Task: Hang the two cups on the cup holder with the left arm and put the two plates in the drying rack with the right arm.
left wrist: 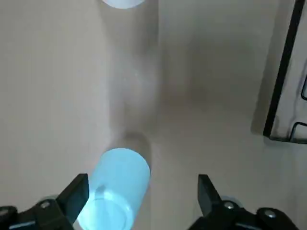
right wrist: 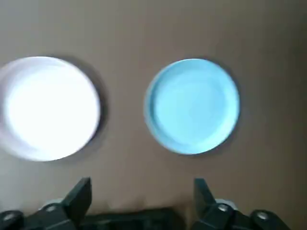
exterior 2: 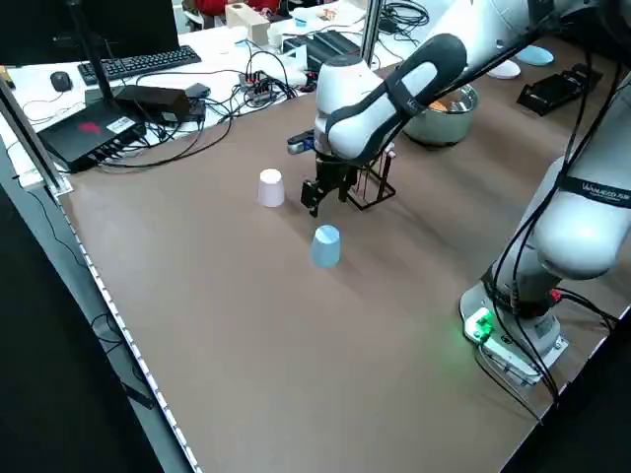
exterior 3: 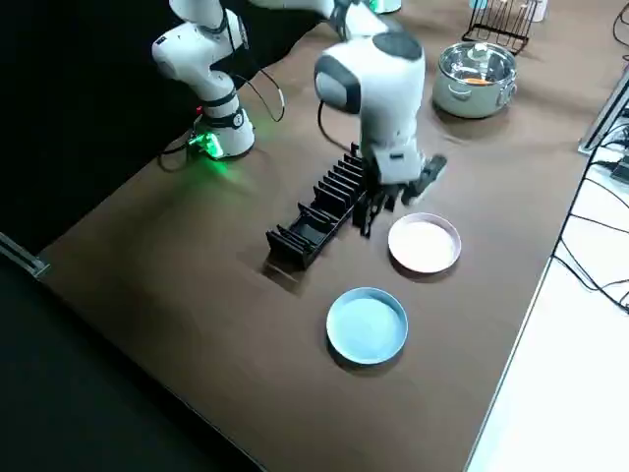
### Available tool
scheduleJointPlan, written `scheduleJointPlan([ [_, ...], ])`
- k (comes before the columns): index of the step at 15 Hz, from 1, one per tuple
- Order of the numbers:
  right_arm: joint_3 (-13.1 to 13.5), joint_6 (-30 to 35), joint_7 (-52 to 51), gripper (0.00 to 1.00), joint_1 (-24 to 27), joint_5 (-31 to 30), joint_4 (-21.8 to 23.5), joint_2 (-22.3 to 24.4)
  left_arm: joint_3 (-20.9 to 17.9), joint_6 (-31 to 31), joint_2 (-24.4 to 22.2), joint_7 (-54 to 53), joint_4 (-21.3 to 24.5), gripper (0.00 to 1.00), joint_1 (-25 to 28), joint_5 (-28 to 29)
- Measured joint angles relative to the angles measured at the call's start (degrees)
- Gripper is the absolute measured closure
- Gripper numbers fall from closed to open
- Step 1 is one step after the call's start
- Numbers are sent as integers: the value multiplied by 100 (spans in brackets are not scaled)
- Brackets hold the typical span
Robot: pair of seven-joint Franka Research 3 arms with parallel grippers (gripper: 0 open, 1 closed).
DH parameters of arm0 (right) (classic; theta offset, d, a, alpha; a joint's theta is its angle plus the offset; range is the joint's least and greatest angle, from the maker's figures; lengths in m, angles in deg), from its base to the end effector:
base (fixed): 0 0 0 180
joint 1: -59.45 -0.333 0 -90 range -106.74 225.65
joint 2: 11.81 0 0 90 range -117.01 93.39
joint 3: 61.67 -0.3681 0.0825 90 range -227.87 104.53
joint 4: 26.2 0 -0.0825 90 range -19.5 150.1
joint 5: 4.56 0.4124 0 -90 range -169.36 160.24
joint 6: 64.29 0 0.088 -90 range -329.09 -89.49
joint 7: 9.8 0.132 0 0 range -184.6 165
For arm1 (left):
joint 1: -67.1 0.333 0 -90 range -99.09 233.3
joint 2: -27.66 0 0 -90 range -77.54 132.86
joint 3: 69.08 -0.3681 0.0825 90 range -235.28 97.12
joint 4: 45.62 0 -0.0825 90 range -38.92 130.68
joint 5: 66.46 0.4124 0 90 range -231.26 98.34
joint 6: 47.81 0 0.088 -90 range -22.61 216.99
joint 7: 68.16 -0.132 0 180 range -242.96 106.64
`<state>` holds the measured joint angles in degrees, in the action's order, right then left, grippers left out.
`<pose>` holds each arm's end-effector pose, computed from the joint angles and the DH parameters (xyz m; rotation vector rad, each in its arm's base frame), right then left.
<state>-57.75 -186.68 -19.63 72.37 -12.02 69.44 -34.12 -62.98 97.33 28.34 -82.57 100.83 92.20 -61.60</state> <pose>0.6856 -0.2106 0.3983 2.9874 -0.0757 0.0654 0.4381 0.1510 0.2636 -3.1066 -0.0150 0.0720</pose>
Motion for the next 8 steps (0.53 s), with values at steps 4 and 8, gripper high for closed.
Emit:
scheduleJointPlan([
  [4,9,-754,-4,22,443,-394,-104,-546,3,170,211,-186,1,0,163,1],
  [8,16,-2041,20,25,907,-393,-205,-1247,1,264,299,-597,10,0,527,4],
])
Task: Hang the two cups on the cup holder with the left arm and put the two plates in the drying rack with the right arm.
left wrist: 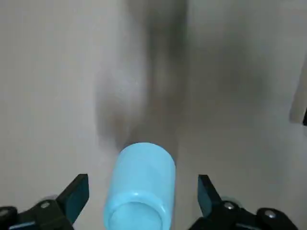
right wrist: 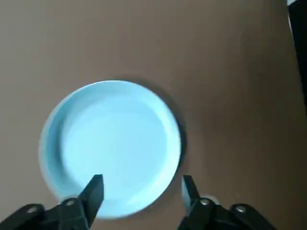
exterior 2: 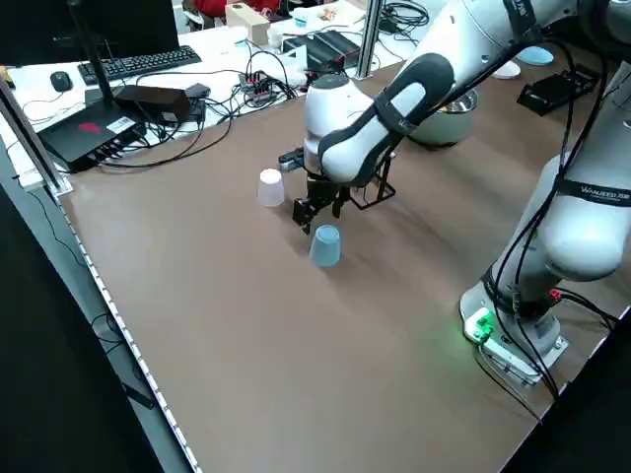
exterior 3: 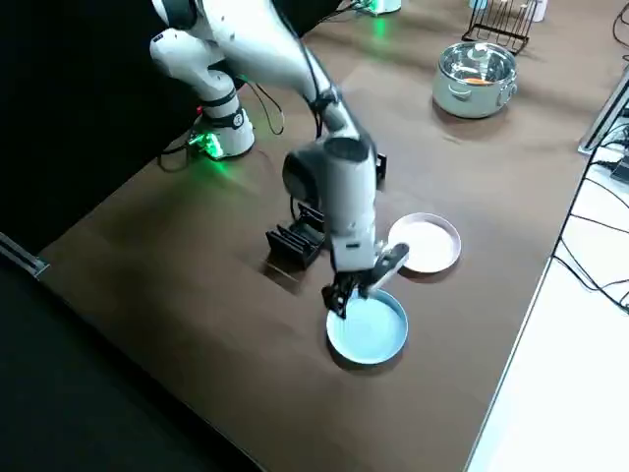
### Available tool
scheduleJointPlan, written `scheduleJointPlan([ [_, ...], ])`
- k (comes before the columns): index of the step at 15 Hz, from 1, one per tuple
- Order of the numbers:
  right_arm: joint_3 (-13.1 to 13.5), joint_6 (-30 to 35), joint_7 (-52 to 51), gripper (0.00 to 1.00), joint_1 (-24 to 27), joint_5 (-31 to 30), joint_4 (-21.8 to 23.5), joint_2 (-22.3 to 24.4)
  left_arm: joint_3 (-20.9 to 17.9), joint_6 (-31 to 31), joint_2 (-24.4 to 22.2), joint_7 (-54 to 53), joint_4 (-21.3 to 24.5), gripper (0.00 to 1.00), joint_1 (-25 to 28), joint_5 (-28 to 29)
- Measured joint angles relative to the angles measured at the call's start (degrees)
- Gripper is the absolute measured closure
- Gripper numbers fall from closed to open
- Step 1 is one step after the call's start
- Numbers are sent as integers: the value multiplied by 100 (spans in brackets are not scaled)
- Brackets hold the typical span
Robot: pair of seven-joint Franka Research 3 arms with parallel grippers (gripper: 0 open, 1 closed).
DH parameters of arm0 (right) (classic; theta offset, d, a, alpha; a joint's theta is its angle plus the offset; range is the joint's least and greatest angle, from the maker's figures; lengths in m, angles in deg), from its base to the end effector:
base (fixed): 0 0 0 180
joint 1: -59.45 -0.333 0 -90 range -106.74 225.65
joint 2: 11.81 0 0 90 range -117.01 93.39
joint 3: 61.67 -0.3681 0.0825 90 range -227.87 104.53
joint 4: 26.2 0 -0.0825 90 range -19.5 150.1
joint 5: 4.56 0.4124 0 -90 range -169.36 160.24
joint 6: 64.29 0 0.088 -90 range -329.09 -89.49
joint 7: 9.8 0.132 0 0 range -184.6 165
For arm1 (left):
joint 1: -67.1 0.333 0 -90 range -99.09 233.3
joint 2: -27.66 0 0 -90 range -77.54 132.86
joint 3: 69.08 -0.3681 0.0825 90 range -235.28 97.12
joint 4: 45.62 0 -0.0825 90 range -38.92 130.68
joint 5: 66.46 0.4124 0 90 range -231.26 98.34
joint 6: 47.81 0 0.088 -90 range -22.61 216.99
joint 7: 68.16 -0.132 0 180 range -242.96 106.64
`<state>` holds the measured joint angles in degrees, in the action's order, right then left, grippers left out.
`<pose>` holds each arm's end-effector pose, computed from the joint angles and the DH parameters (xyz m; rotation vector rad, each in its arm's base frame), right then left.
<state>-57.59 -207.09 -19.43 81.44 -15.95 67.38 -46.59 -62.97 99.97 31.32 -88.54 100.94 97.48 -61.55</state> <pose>0.6949 -0.3331 0.2923 2.8776 -0.1810 0.2671 0.4239 0.1902 0.2427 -3.1219 0.0086 0.0827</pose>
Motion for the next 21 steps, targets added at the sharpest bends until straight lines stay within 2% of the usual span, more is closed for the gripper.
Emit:
scheduleJointPlan([
  [1,-1,-261,54,32,97,7,-33,-182,0,49,22,-29,22,0,25,0],
  [2,-1,-501,151,35,181,8,-78,-361,1,146,48,-30,70,0,39,1],
  [3,-3,-916,264,41,358,12,-188,-704,1,404,111,-31,225,0,69,1],
  [7,-83,-1244,306,44,625,168,-375,-1195,3,713,170,-31,483,0,115,1],
  [11,-120,-1227,337,46,631,405,-411,-1304,3,802,168,-58,590,0,261,2],
  [13,-123,-1243,346,59,643,496,-415,-1362,3,807,165,-61,590,15,274,3],
  [14,-125,-1238,346,59,644,549,-419,-1362,4,814,147,-61,588,26,274,3],
  [15,-128,-1236,347,64,647,580,-421,-1361,5,814,123,-61,591,31,274,3],
  [18,-133,-1238,361,92,684,603,-463,-1354,28,833,110,-61,586,31,267,6],
  [21,-141,-1211,361,93,693,611,-489,-1354,213,735,-48,-5,406,31,265,6],
])
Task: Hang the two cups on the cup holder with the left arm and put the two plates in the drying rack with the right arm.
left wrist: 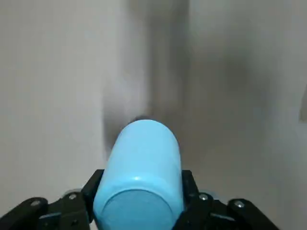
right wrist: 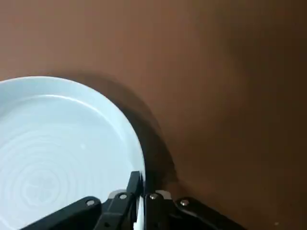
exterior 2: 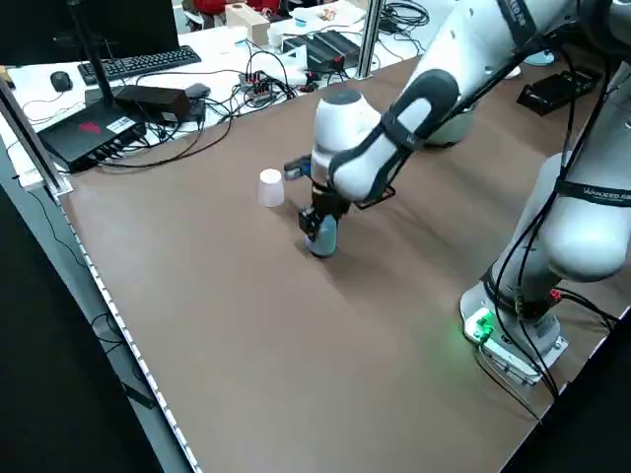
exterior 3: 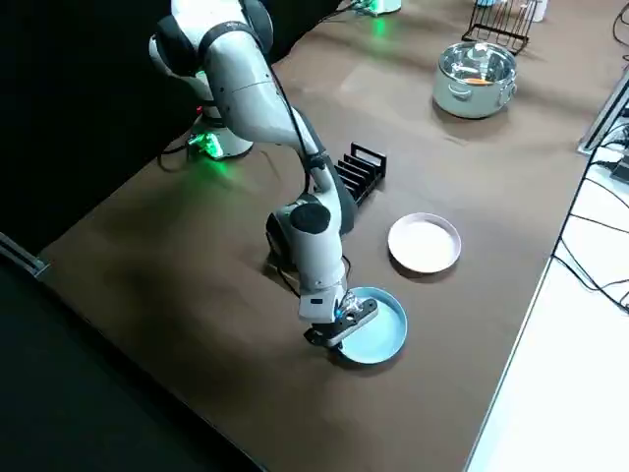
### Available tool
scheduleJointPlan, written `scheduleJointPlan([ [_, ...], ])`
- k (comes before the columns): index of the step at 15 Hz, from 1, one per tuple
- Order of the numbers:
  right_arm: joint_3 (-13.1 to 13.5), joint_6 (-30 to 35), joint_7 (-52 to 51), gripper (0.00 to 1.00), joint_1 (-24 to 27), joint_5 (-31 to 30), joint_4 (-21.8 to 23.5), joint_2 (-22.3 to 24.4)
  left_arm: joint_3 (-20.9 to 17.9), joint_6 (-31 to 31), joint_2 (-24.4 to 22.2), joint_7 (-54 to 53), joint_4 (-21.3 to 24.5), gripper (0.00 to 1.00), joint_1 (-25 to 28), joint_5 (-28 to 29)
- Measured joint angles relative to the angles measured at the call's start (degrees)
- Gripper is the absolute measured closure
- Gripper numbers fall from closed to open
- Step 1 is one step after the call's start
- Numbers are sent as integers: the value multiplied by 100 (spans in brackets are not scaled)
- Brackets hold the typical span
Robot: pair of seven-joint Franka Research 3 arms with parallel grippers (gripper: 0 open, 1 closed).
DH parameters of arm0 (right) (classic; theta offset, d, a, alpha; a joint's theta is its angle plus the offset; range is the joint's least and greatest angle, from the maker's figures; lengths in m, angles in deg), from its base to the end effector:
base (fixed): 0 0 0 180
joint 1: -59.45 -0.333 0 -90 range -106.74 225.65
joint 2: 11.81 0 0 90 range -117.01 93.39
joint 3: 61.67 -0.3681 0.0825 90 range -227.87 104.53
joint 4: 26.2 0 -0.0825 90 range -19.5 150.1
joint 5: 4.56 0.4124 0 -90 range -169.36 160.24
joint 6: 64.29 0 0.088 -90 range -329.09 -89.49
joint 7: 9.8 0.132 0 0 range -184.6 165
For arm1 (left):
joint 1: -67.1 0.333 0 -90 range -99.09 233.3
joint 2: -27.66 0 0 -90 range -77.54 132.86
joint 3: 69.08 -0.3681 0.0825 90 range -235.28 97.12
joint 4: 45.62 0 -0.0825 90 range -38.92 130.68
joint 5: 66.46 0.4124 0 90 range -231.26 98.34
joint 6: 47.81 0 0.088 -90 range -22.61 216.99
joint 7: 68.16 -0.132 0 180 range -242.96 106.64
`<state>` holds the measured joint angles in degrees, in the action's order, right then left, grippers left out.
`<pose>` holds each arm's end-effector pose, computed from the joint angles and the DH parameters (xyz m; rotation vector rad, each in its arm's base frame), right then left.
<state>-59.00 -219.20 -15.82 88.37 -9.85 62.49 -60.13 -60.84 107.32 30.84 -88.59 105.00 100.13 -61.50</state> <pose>0.6824 -0.4091 0.1726 2.8911 -0.5077 0.3972 0.4096 0.1861 0.2327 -3.1052 0.0026 -0.0170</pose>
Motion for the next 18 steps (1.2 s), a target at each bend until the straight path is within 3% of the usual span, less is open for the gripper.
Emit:
scheduleJointPlan([
  [4,-45,177,-13,93,-25,-5,-85,18,534,-1466,-341,727,-858,31,-1,0],
  [7,-114,1006,-45,93,-142,-13,-257,200,977,-2758,-476,1357,-1758,31,-18,0],
  [8,-173,1668,-253,94,-218,-18,-388,448,1142,-3353,-473,1625,-2322,31,-23,-1],
  [14,-200,3765,-1706,97,-357,-85,-1117,1117,1808,-4214,-105,2790,-3502,31,-76,-9],
  [18,-225,5173,-1886,97,-872,-724,-1192,1860,1935,-4328,339,3654,-3785,31,-611,-4],
])
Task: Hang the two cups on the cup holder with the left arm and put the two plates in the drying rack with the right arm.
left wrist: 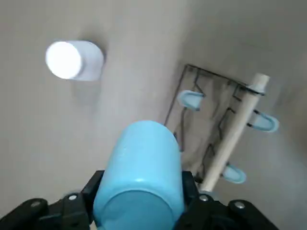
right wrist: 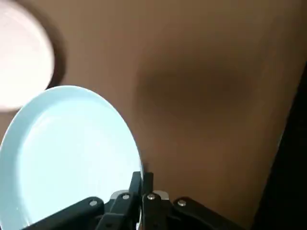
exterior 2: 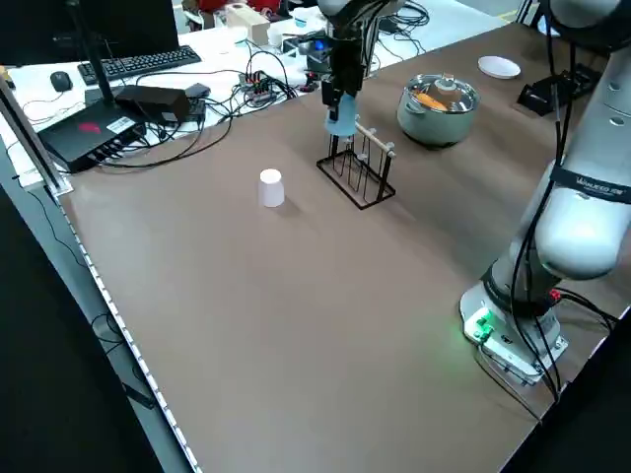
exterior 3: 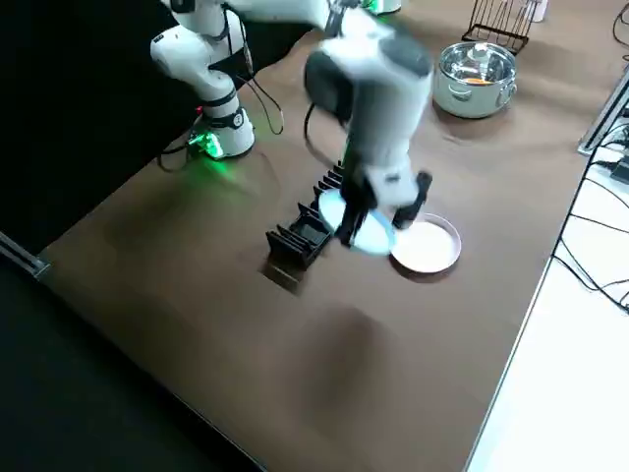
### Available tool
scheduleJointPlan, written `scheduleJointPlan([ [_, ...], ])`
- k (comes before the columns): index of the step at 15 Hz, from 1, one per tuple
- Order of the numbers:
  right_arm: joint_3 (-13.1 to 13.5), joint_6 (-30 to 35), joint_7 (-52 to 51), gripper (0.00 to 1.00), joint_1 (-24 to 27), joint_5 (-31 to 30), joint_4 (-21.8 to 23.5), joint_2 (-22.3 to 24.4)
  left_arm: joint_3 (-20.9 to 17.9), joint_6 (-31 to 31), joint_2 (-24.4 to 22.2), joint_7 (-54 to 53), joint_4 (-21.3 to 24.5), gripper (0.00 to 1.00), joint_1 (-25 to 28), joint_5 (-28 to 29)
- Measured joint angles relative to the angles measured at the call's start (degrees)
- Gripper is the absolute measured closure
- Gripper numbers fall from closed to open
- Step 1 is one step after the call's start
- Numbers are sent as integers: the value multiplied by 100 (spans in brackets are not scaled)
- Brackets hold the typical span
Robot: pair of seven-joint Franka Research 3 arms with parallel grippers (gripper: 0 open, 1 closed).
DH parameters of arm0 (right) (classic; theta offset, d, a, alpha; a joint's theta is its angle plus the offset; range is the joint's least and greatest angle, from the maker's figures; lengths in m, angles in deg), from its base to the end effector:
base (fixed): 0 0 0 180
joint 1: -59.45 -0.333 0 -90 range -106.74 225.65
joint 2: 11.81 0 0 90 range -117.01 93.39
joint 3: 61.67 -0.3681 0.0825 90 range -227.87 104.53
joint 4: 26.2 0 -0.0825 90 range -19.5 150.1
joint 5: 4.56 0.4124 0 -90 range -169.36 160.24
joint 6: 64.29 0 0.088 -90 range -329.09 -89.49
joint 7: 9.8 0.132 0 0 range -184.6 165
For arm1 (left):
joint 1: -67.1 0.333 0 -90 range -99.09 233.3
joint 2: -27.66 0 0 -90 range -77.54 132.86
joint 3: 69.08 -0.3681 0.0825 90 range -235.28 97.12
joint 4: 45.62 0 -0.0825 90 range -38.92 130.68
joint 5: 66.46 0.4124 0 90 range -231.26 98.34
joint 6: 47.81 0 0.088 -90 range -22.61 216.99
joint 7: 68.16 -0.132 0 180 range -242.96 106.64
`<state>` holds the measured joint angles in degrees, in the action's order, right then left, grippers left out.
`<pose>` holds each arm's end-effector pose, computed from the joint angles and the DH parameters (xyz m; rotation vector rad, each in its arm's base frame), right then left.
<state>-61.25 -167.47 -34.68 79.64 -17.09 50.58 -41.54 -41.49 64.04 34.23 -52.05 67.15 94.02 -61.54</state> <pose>0.6978 -0.2864 0.4393 2.9524 0.1946 -0.2028 0.5932 0.0072 0.4242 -3.0745 -0.3589 0.1733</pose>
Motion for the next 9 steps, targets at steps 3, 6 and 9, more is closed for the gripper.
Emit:
scheduleJointPlan([
  [3,-10,800,-26,97,-524,-550,85,405,2,3,215,257,-37,31,-204,6],
  [6,-18,909,-35,97,-974,-1649,577,663,2,9,339,259,-56,31,-225,59],
  [9,-17,898,-49,97,-1171,-2252,1159,877,2,10,423,259,-66,31,-236,178],
])
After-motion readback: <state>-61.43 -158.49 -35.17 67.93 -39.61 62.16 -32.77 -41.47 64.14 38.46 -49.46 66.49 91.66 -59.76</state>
